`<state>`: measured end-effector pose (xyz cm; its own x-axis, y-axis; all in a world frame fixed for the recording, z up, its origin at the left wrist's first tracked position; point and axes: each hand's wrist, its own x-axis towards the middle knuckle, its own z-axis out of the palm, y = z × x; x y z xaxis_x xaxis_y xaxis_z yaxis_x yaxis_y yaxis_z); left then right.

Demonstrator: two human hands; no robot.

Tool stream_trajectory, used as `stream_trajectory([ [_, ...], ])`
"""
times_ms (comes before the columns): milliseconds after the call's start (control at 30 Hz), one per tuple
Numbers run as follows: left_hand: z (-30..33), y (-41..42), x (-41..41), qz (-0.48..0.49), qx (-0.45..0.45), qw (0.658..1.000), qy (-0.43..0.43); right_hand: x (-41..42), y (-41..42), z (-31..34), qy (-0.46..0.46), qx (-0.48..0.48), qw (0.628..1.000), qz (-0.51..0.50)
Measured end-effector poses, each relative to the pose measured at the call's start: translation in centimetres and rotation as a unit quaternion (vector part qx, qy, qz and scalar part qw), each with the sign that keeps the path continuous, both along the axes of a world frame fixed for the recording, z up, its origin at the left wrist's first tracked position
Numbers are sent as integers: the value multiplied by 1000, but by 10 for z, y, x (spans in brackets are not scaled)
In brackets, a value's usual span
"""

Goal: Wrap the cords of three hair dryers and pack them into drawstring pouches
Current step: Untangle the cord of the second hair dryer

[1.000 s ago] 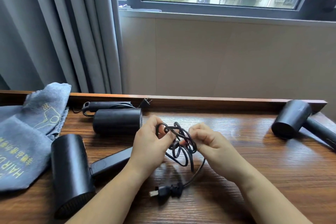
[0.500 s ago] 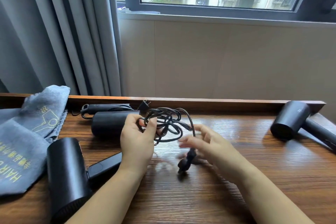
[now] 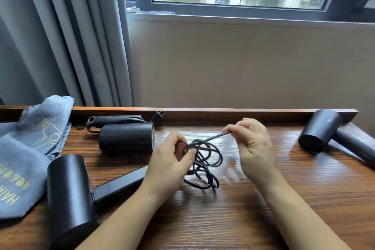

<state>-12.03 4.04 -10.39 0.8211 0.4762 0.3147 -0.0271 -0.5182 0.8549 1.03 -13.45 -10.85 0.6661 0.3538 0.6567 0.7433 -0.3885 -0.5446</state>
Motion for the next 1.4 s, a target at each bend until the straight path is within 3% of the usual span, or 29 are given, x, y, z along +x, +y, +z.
stream_trajectory([
  [133,3,-2,-1,-18,-11,1000,-7,-3,0,1,68,-12,994,81],
  [267,8,-2,-2,-61,-32,998,-4,0,2,-5,5,-118,991,69],
  [467,4,-1,-1,-74,-43,996,-1,-5,4,-8,7,-160,982,102],
  [533,0,2,2,-54,-92,994,-16,-6,7,-9,13,-139,987,80],
  [633,-1,7,7,-19,-196,979,-49,-19,7,4,69,-1,998,14],
  [733,2,9,8,3,-277,958,-76,-33,3,20,147,112,980,76],
  [800,3,9,9,16,-299,950,-88,-38,3,20,240,78,949,188],
  [867,3,8,9,31,-312,945,-95,-39,6,16,301,4,923,240],
  [1100,7,9,10,18,-340,934,-106,-38,14,7,330,38,915,230],
  [1167,7,8,9,12,-337,937,-95,-40,17,7,378,82,887,254],
  [1300,7,7,8,26,-289,953,-88,-41,21,14,521,248,750,322],
  [1400,4,6,6,12,-248,966,-74,-42,22,18,539,311,731,279],
])
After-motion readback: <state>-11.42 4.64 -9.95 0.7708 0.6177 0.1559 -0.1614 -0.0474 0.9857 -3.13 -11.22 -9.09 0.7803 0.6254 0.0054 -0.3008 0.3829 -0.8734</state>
